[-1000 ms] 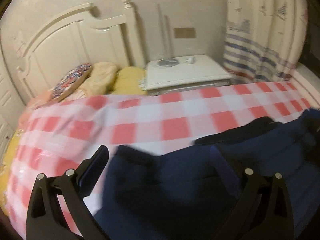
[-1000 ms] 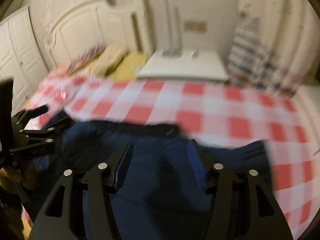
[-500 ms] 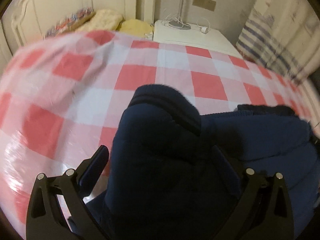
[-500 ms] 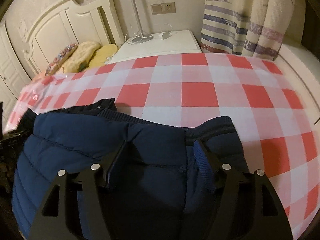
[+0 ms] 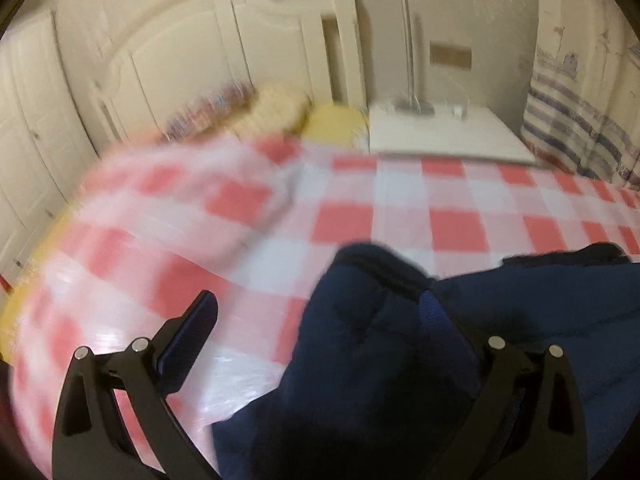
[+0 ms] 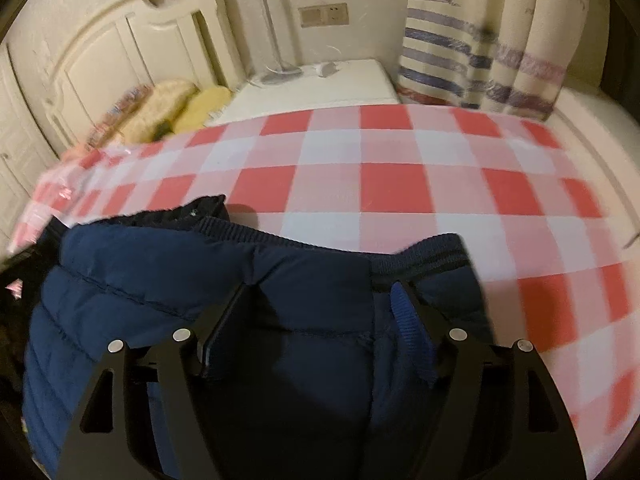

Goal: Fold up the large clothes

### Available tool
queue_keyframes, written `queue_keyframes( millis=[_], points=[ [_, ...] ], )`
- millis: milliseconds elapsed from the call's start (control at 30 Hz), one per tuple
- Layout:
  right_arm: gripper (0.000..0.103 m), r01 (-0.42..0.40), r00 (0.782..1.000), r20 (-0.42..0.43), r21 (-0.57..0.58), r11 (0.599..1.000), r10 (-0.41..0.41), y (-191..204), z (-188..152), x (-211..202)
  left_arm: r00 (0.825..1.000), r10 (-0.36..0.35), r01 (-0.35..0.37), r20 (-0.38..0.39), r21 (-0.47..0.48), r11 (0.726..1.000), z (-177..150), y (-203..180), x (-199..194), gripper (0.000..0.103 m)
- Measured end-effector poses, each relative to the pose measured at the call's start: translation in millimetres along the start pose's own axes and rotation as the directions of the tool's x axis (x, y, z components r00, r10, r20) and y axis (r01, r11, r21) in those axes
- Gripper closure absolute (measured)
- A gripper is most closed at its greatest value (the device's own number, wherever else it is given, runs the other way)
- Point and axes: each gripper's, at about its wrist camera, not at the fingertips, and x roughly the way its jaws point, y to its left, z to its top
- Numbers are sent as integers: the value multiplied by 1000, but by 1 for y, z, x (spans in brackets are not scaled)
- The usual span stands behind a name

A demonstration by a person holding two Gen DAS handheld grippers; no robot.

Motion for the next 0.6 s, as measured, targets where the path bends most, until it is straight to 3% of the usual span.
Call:
queue_keyframes(
  millis=[33, 100, 200, 267, 367, 467, 600],
  points=[
    [31, 28, 1000, -4, 9, 1000, -28, 4, 1, -10, 997, -72, 73, 41, -13, 997, 0, -1, -24, 3],
    [28, -33, 998, 55, 14, 999, 33, 15, -2, -41, 985, -154, 154, 83, 9, 988, -2, -9, -58, 2],
    [19, -90, 986, 133, -103, 991, 104, 56, -14, -87, 974, -211, 199, 89, 119, 973, -13, -39, -85, 2],
    [17, -109, 983, 127, -179, 978, 133, 78, -23, -97, 968, -242, 230, 61, 163, 959, -22, -60, -86, 2],
    [17, -86, 989, 90, -275, 958, 115, 107, -43, -90, 968, -250, 242, 8, 229, 943, -48, -88, -72, 2],
    [16, -42, 999, 1, -290, 956, 44, 111, -64, -51, 971, -232, 239, -56, 251, 938, -75, -104, -46, 2],
    [13, -101, 994, 8, -232, 967, 106, 100, -71, -40, 962, -269, 274, -54, 207, 939, -79, -96, -41, 2]
  ],
)
